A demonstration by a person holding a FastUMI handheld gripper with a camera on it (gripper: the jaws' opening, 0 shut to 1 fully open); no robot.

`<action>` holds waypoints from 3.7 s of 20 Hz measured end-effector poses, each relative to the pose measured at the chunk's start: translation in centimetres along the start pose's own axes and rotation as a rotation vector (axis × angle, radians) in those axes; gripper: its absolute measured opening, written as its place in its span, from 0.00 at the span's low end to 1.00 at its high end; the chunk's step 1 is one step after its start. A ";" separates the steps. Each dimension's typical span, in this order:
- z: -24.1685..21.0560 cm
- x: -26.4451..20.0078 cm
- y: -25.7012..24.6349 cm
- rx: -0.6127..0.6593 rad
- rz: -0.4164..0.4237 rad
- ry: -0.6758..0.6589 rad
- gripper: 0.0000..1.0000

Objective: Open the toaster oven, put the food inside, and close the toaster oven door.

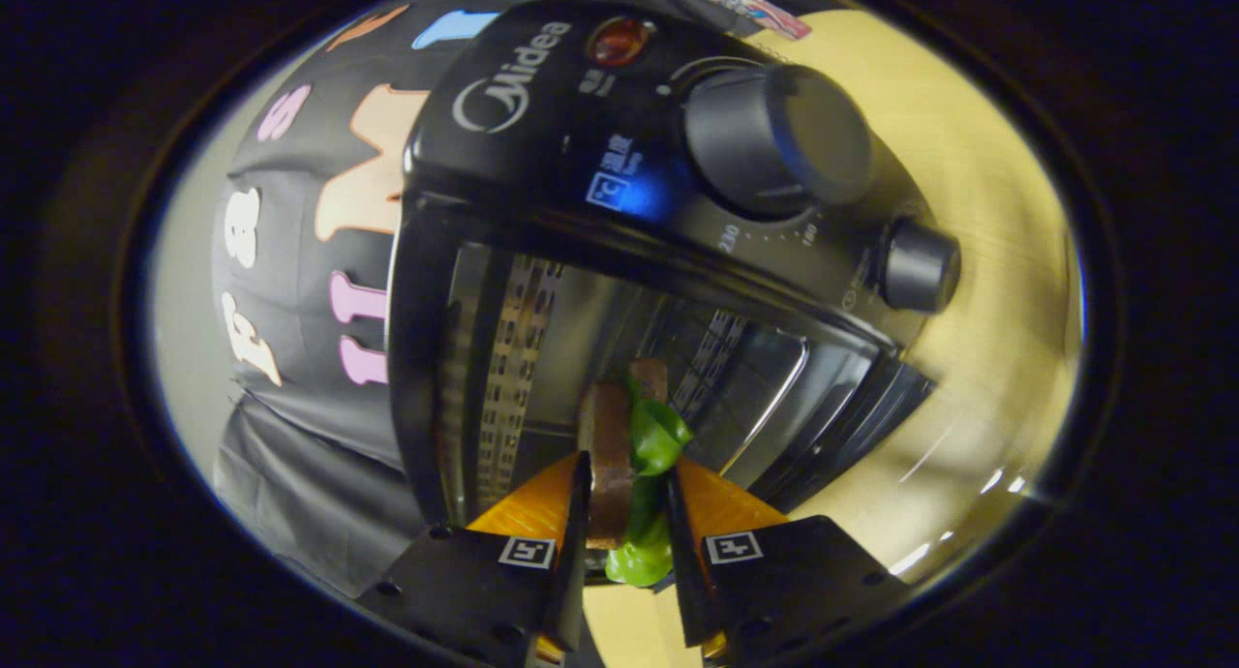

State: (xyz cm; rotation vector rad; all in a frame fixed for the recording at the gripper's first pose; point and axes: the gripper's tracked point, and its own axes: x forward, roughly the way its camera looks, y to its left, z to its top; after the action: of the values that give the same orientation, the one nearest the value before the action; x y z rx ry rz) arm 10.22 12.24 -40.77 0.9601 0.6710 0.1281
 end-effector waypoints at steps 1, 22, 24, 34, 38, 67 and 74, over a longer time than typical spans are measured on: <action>0.2 0.0 0.0 -0.057 -0.019 -0.018 0.47; 2.0 -12.5 -0.3 -0.764 -0.220 0.027 0.99; 0.9 -15.4 -1.2 -0.762 -0.240 0.087 0.99; -4.8 -20.5 -10.6 -0.831 -0.397 0.376 1.00; -5.4 -19.8 -13.3 -0.805 -0.434 0.401 0.99; 1.2 -15.8 0.6 -0.783 -0.204 0.127 1.00; 3.1 -13.3 3.2 -0.763 -0.147 0.044 1.00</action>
State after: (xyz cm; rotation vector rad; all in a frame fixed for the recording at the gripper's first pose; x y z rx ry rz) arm 2.10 6.74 -30.72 0.1753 0.6558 0.2527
